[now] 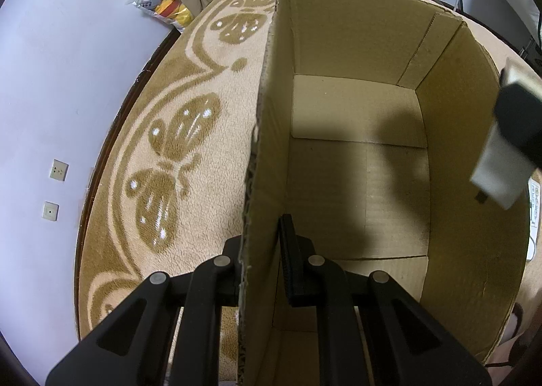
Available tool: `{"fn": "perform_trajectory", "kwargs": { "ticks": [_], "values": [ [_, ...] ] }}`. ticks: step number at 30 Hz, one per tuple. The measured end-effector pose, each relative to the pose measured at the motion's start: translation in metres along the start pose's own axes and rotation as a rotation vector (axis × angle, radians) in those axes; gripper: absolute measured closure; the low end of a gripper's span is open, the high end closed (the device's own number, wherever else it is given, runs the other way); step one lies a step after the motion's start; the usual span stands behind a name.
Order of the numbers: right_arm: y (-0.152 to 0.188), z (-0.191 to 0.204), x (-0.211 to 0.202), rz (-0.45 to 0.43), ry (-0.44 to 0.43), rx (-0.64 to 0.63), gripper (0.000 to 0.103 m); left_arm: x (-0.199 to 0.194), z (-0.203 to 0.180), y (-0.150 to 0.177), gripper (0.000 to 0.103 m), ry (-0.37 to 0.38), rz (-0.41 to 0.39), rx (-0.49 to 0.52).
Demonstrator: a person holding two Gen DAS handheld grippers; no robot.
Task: Organize rigid objects
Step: 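Carry the white square charger into the box and release it with the right gripper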
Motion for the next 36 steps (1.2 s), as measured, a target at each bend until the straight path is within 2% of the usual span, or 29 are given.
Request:
{"fn": "perform_trajectory", "kwargs": {
  "ticks": [14,24,26,32,36],
  "values": [
    [0.009,-0.005,0.015,0.045,0.044,0.002,0.055,0.000,0.000,0.000,0.091,0.004,-0.001,-0.002],
    [0.007,-0.004,0.013,0.031,0.063,-0.008,0.053,0.000,0.001,0.000,0.090,0.008,-0.005,-0.002],
    [0.005,-0.006,0.008,0.017,0.067,-0.001,0.038,0.001,0.003,0.002,0.091,0.006,-0.007,-0.002],
    [-0.005,-0.021,-0.009,-0.024,0.105,0.050,0.009,0.002,0.005,0.002,0.090,0.009,-0.006,-0.009],
    [-0.009,-0.039,-0.015,-0.038,0.146,0.083,0.005,0.002,0.006,0.002,0.090,0.009,-0.006,-0.008]
  ]
}}
Point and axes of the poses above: each gripper's, at about its wrist camera, not at the fingertips, and x roughly the way its jaws point, z to its left, y to its underside, the point moved 4 cm from there along x, roughly the way its jaws point, and after that the axes turned 3 degrees about z, right-handed, at the moved point
